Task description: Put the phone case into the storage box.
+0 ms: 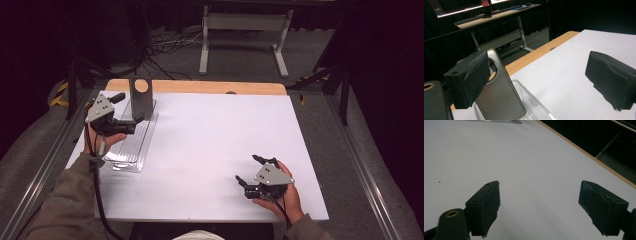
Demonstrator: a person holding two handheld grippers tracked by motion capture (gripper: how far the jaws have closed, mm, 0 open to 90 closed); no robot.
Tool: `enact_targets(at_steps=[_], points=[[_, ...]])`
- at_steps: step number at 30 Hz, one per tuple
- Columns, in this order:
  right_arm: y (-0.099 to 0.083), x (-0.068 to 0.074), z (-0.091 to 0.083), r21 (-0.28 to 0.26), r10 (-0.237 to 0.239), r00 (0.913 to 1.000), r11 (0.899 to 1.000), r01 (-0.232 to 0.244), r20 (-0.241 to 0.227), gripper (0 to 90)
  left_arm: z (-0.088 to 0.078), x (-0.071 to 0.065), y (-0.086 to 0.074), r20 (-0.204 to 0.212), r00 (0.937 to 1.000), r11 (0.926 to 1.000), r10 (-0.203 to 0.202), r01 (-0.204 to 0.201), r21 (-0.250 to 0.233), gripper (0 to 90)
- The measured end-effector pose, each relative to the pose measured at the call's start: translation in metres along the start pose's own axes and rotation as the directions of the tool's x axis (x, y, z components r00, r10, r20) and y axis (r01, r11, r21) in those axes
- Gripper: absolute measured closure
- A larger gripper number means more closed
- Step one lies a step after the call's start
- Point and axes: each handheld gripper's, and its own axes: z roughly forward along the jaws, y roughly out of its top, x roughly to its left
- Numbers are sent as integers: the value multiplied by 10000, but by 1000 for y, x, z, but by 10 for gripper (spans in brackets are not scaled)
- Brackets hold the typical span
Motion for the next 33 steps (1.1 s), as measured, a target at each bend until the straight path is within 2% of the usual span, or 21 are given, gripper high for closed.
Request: enact_targets(at_steps=[7,17,33], points=[[1,0,-1,-61,37,10000,10000,-37,42,172,-5,-6,0,-53,10000,9998,33,-34,-190,62],[3,-1,-3,-204,116,9998,9997,-113,132,161,-13,-21,2,186,9993,9990,324,-318,-315,59],[4,0,-6,-356,13,9996,9994,-3,278,161,-27,-44,5,628,9966,9973,531,-498,-542,58]])
